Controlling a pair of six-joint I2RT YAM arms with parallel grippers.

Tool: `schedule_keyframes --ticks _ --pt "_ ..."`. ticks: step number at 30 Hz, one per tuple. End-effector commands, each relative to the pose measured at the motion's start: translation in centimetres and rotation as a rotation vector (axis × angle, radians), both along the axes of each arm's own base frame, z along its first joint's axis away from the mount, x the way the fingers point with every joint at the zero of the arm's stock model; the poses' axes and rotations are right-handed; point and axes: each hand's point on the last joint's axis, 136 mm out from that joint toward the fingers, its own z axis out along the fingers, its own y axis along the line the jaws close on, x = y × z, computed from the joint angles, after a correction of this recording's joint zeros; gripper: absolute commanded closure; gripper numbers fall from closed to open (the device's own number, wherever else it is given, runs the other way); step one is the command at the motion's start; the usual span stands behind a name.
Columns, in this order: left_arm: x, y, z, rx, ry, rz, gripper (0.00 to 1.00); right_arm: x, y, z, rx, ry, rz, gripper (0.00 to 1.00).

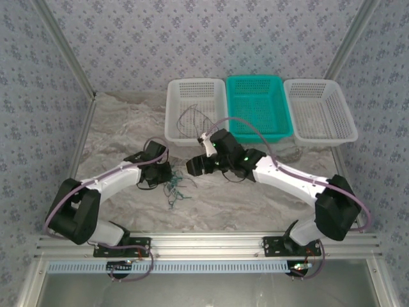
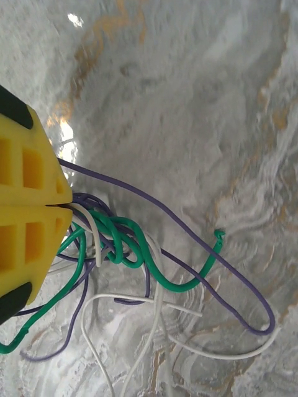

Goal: Untangle the cables

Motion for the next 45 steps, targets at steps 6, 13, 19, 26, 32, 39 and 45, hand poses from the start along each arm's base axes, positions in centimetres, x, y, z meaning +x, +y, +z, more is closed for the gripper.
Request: schedule_keyframes --ticks 6,13,19,26,32,39,45 --pt "0.4 -2.3 -0.3 -0.025 -0.010 -0.061 1.00 -0.2 -1.1 -8.1 -0.155 0.023 0.024 0.27" --pt "0.6 -2.3 -0.2 -0.021 -0.020 -0.060 1.00 0.9 -0.4 -12.2 -0.172 0.082 0.004 0.35" --pt "0.7 -2.1 -0.1 -0.006 -0.026 -0.064 1.00 1.6 -0.3 -14.4 -0.203 0.090 0.000 0.48" --pt "0.6 -1.9 -0.1 0.003 -0.028 -0.062 1.00 1.5 0.1 -16.2 -0.262 0.084 0.007 0.63" --pt "0.6 -1.7 -0.2 0.009 -0.029 -0.056 1.00 1.2 0.3 -16.9 -0.370 0.021 0.027 0.75" --pt "0.7 -1.5 -0.1 0.020 -0.036 -0.051 1.00 1.8 0.2 -16.2 -0.386 -0.021 -0.009 1.00" --pt "0.4 2.0 0.1 0.137 -0.037 0.044 1.00 3.7 -3.9 -13.6 -0.356 -0.061 -0.211 1.00"
